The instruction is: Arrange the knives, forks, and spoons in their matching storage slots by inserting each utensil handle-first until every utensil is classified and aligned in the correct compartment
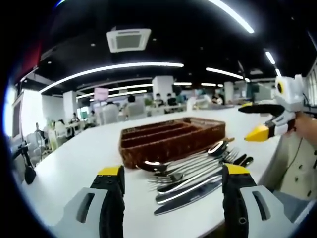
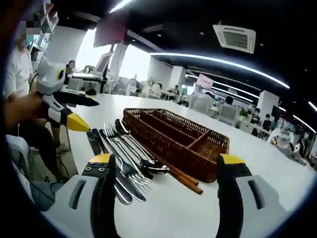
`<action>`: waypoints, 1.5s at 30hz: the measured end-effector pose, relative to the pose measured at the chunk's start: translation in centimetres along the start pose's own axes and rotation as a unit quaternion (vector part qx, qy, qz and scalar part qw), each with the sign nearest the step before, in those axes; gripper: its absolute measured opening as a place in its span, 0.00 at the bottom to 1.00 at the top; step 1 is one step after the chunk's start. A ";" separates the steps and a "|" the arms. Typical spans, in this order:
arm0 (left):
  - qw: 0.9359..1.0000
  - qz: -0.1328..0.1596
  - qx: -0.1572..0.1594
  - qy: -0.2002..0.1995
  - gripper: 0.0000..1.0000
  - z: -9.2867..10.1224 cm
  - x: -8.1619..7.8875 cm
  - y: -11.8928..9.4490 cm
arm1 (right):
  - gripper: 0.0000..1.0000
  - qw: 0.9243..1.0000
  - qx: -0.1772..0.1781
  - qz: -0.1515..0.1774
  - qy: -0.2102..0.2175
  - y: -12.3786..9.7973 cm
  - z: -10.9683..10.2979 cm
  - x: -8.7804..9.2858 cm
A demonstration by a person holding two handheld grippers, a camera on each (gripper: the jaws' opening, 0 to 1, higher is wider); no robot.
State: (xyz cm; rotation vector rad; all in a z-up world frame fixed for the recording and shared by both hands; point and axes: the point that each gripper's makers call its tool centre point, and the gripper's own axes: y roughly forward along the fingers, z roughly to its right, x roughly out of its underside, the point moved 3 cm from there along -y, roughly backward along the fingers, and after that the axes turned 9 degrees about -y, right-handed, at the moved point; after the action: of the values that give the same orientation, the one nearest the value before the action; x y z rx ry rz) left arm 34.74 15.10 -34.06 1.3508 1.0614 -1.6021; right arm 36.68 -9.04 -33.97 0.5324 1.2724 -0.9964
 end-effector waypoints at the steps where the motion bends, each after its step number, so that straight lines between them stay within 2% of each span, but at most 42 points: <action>1: 1.000 -0.003 0.003 -0.003 0.81 0.1 0.1 0.0 | 0.79 1.000 0.002 0.000 0.001 0.0 0.1 0.0; 11: 1.000 -0.009 0.012 0.001 0.74 0.3 0.0 0.2 | 0.74 1.000 0.004 0.007 0.004 0.0 0.2 -0.3; 14: 1.000 -0.009 0.014 0.009 0.72 0.3 -0.1 0.2 | 0.65 1.000 -0.011 0.002 -0.011 0.5 -0.2 -0.4; 16: 1.000 -0.006 0.014 0.000 0.72 -0.1 -0.4 0.3 | 0.56 0.998 -0.033 0.001 -0.043 0.9 -1.1 -0.9; 17: 1.000 -0.008 0.014 0.002 0.72 -0.1 -0.3 0.2 | 0.52 0.994 -0.038 0.016 -0.101 1.3 -1.4 -2.0; 18: 1.000 -0.013 0.014 0.007 0.72 -0.1 0.0 0.0 | 0.48 0.991 -0.041 0.022 -0.129 1.5 -1.7 -2.8; 19: 1.000 -0.019 0.015 0.014 0.72 -0.2 0.4 -0.2 | 0.45 0.989 -0.050 0.036 -0.137 1.9 -2.2 -3.7; 21: 0.999 -0.029 0.019 0.017 0.72 -0.3 0.9 -0.3 | 0.45 0.987 -0.078 0.047 -0.132 3.0 -3.0 -4.4; 22: 0.999 -0.031 0.019 0.023 0.72 -0.3 1.0 -0.4 | 0.45 0.982 -0.114 0.049 -0.141 3.6 -4.1 -4.4; 25: 0.999 -0.026 0.023 0.024 0.73 -0.2 0.9 -0.5 | 0.45 0.978 -0.146 0.049 -0.141 4.6 -5.2 -4.2; 26: 0.999 -0.024 0.025 0.025 0.73 -0.2 0.8 -0.6 | 0.45 0.977 -0.163 0.055 -0.129 5.2 -5.5 -4.5; 27: 0.999 -0.024 0.025 0.027 0.73 -0.2 0.8 -0.6 | 0.45 0.972 -0.188 0.062 -0.125 5.8 -6.0 -4.7; 29: 0.999 -0.029 0.023 0.028 0.73 -0.3 0.9 -0.7 | 0.45 0.970 -0.200 0.056 -0.127 6.2 -6.2 -4.7; 31: 0.999 -0.031 0.021 0.029 0.73 -0.4 1.0 -0.8 | 0.45 0.963 -0.226 0.066 -0.128 7.0 -6.9 -5.1; 32: 0.999 -0.031 0.022 0.029 0.73 -0.4 1.0 -0.9 | 0.44 0.962 -0.236 0.054 -0.126 7.8 -7.2 -4.8; 35: 0.999 -0.038 0.018 0.034 0.73 -0.6 1.2 -1.0 | 0.42 0.959 -0.246 0.045 -0.134 8.7 -7.5 -4.3; 40: 0.999 -0.040 0.016 0.030 0.73 -0.8 1.7 -1.1 | 0.24 0.955 -0.259 0.036 -0.138 10.1 -8.0 -3.9; 42: 0.999 -0.040 0.015 0.031 0.73 -1.0 1.8 -1.1 | 0.23 0.953 -0.267 0.039 -0.139 10.5 -8.1 -4.2; 43: 0.999 -0.039 0.013 0.029 0.73 -1.2 1.9 -1.1 | 0.23 0.949 -0.279 0.043 -0.141 10.7 -8.4 -4.5; 45: 0.999 -0.038 0.011 0.023 0.73 -1.4 1.9 -1.1 | 0.23 0.945 -0.283 0.031 -0.160 11.5 -8.6 -4.3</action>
State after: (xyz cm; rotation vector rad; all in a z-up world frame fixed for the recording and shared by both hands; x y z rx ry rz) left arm 33.94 16.69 -35.93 1.3826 1.1360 -1.6499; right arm 41.86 4.97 -34.24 -0.0372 1.1688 -0.5886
